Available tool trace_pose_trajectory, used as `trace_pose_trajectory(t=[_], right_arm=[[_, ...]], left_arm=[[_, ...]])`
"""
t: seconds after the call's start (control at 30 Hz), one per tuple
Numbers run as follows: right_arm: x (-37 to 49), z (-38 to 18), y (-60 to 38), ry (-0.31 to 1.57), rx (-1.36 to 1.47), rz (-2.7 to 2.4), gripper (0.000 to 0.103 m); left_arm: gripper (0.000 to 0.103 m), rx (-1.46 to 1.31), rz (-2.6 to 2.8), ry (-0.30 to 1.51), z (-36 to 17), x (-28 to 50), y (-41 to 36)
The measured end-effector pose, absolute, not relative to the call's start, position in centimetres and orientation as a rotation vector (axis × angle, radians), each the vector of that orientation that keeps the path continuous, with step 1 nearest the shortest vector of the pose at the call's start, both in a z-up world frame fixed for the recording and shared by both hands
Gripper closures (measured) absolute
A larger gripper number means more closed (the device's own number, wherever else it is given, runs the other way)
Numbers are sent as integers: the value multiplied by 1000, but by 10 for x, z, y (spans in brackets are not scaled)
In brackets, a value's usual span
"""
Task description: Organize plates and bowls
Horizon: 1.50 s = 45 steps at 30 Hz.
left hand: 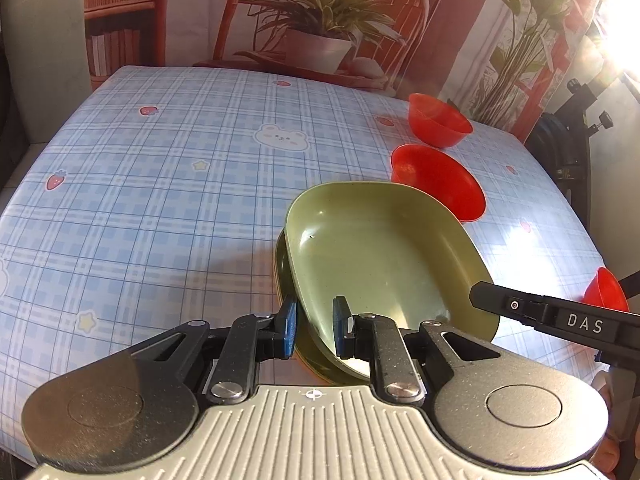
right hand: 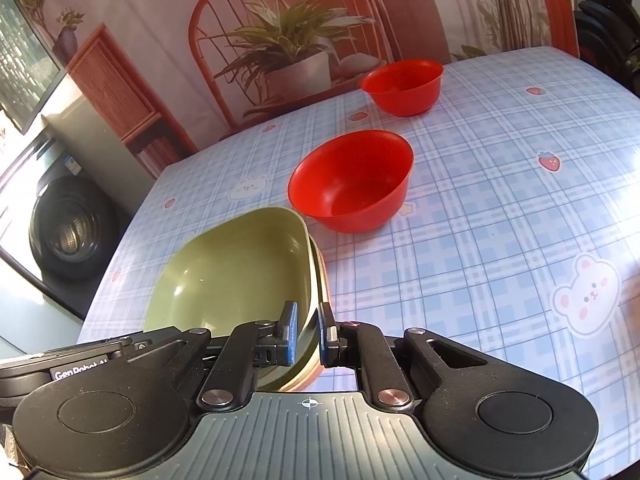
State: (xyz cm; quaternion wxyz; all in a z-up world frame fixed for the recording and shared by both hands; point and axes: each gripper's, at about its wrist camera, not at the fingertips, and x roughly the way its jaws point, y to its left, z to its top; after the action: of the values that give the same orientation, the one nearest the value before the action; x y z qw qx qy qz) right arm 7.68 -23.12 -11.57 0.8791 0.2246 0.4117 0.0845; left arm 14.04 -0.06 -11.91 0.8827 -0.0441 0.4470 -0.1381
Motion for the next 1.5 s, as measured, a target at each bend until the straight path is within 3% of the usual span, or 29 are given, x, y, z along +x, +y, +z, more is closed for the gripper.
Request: trace_pose_trajectory(t=[0.57, 1.27, 1.5], right_arm=[[79, -120, -229, 864, 433, 171, 93], [83, -126, -230, 892, 415, 172, 88], [81, -106, -241, 812, 416, 159, 88]], left_arm=[[83, -84, -285, 941, -125, 143, -2], [70, -108, -243, 936, -125, 143, 4], [70, -89, -252, 889, -111, 142, 2]])
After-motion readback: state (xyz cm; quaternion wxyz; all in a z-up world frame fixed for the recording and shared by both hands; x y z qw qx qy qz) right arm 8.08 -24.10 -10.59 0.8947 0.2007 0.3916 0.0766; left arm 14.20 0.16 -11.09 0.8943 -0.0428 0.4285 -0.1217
